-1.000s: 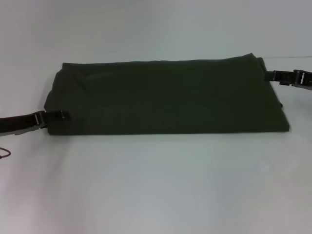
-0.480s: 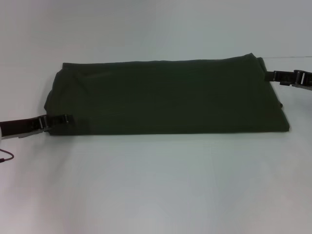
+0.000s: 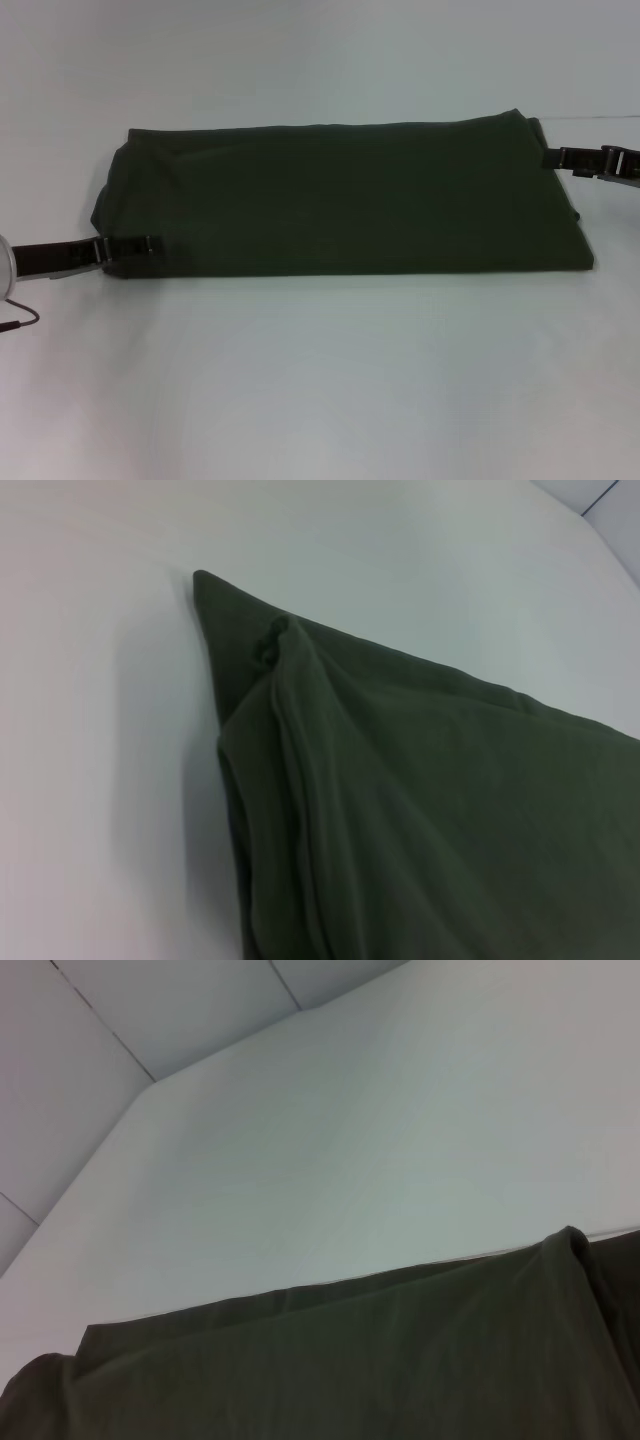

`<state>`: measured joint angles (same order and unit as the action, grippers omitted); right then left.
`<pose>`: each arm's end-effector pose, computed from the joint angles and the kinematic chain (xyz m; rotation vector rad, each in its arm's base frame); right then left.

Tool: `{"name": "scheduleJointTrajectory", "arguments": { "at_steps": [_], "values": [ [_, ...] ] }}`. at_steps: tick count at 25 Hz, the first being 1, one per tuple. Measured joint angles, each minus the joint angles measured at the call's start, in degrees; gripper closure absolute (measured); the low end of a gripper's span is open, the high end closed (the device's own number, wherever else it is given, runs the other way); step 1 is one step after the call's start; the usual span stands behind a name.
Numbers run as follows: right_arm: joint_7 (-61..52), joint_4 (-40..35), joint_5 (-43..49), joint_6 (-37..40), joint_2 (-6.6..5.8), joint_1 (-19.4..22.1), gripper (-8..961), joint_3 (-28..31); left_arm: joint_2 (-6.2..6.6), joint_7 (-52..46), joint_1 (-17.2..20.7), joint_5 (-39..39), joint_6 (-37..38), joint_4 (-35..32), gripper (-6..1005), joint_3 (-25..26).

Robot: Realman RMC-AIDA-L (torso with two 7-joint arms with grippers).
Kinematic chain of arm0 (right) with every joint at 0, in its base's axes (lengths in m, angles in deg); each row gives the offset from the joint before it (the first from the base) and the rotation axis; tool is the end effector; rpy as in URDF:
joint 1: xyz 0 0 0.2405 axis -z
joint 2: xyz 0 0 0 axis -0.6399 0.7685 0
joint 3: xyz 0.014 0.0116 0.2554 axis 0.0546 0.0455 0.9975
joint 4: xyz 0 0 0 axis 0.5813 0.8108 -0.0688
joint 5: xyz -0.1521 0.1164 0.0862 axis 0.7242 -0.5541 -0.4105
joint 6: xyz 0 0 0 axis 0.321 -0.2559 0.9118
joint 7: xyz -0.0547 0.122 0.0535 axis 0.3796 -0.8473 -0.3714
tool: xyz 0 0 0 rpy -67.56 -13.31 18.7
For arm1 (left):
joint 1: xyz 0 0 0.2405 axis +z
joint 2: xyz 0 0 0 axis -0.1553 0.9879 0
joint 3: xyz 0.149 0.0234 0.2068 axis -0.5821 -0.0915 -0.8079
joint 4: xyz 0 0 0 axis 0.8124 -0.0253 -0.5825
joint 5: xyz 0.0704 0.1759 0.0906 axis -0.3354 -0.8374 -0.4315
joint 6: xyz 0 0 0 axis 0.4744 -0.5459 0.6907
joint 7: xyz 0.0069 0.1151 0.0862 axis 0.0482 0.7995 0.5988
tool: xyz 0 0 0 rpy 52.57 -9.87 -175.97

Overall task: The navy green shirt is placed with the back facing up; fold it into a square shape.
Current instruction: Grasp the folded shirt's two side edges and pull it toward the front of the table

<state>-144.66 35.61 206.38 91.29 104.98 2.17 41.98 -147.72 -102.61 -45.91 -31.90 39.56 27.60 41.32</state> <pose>0.3087 0.4126 0.0763 -2.0555 1.4268 0.5797 -0.3254 0.3912 0.0187 -2.0564 -1.5789 -0.4443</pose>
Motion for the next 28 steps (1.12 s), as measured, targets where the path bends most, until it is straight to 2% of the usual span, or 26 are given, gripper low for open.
{"name": "scheduleJointTrajectory", "arguments": {
  "at_steps": [4,8,15,21,28],
  "values": [
    [0.0,0.0,0.0,0.0,0.01,0.0,239,0.0,0.26,0.0,0.0,0.0,0.4,-0.2,164,0.0],
    [0.0,0.0,0.1,0.0,0.01,0.0,239,0.0,0.78,-0.3,0.3,0.0,0.6,0.0,234,-0.1],
    [-0.1,0.0,0.2,0.0,0.01,0.0,239,0.0,0.87,-0.4,0.5,0.0,0.9,-0.1,357,-0.1],
    [-0.1,0.0,0.2,0.0,0.01,0.0,240,0.0,0.88,-0.1,0.3,0.0,0.5,0.0,562,-0.1],
    [-0.5,0.0,0.2,0.0,-0.1,0.0,240,0.0,1.06,-1.9,-0.1,-0.8,-1.2,0.4,596,-1.3]
  ]
}}
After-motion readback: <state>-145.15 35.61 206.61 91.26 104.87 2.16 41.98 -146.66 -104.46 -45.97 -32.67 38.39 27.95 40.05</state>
